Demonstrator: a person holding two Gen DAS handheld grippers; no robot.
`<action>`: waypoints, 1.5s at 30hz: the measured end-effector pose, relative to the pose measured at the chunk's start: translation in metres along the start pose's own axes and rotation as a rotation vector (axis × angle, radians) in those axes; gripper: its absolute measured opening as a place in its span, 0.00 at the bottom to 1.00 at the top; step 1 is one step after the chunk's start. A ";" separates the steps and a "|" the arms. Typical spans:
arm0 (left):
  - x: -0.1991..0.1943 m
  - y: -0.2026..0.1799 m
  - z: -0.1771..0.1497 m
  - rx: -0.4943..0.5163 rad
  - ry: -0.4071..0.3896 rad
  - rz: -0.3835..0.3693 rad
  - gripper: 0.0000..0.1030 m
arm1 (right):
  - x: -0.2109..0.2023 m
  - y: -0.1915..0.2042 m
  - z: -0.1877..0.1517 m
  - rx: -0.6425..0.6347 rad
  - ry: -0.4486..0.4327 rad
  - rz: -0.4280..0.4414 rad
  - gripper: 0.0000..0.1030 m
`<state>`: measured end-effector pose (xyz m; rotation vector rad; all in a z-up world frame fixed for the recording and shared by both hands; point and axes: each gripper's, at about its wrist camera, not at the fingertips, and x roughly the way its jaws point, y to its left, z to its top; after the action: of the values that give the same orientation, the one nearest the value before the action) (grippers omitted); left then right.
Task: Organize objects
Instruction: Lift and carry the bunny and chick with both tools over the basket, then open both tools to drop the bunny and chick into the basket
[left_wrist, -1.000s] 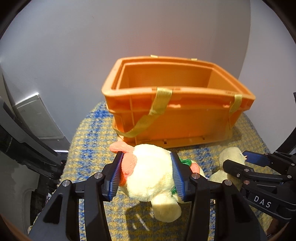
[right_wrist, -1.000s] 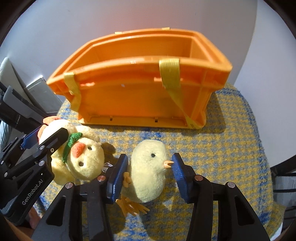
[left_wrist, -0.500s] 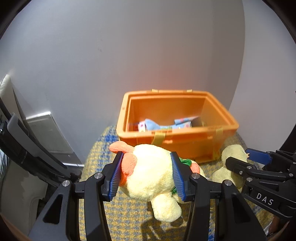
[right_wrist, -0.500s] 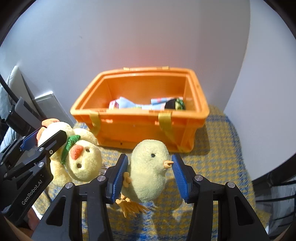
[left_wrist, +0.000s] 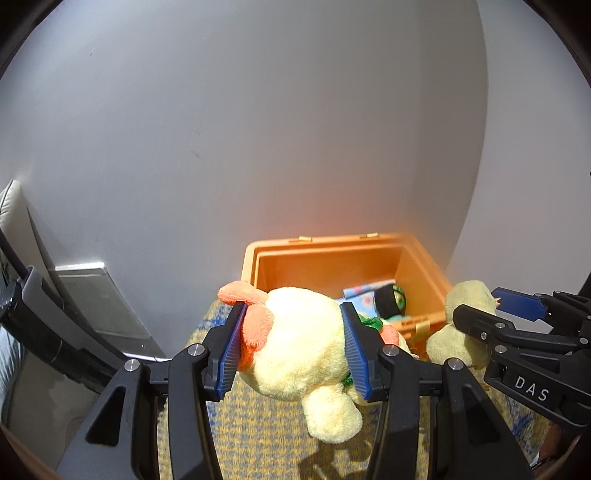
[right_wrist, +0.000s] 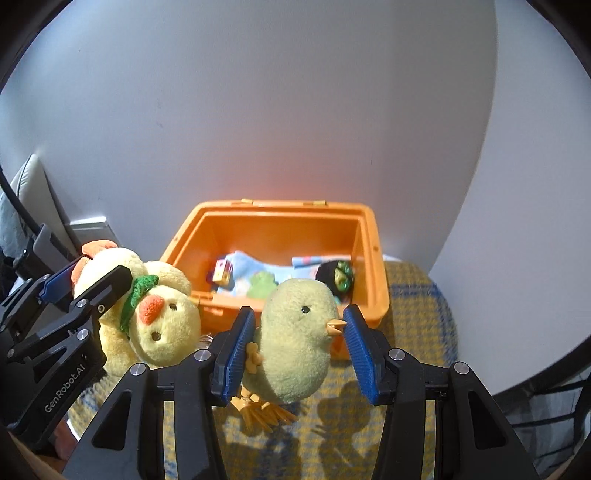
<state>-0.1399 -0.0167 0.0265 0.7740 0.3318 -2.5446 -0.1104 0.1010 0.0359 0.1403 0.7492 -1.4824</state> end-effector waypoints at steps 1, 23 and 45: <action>0.002 0.000 0.005 0.000 -0.002 -0.001 0.47 | 0.001 0.000 0.004 -0.001 -0.003 -0.001 0.48; 0.090 0.000 0.043 0.006 0.041 -0.003 0.47 | 0.073 -0.015 0.056 -0.013 0.037 -0.011 0.48; 0.114 -0.007 0.041 -0.003 0.052 0.103 0.91 | 0.098 -0.025 0.054 -0.034 0.051 -0.054 0.79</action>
<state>-0.2461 -0.0657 -0.0053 0.8353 0.3048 -2.4306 -0.1229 -0.0131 0.0340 0.1335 0.8247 -1.5213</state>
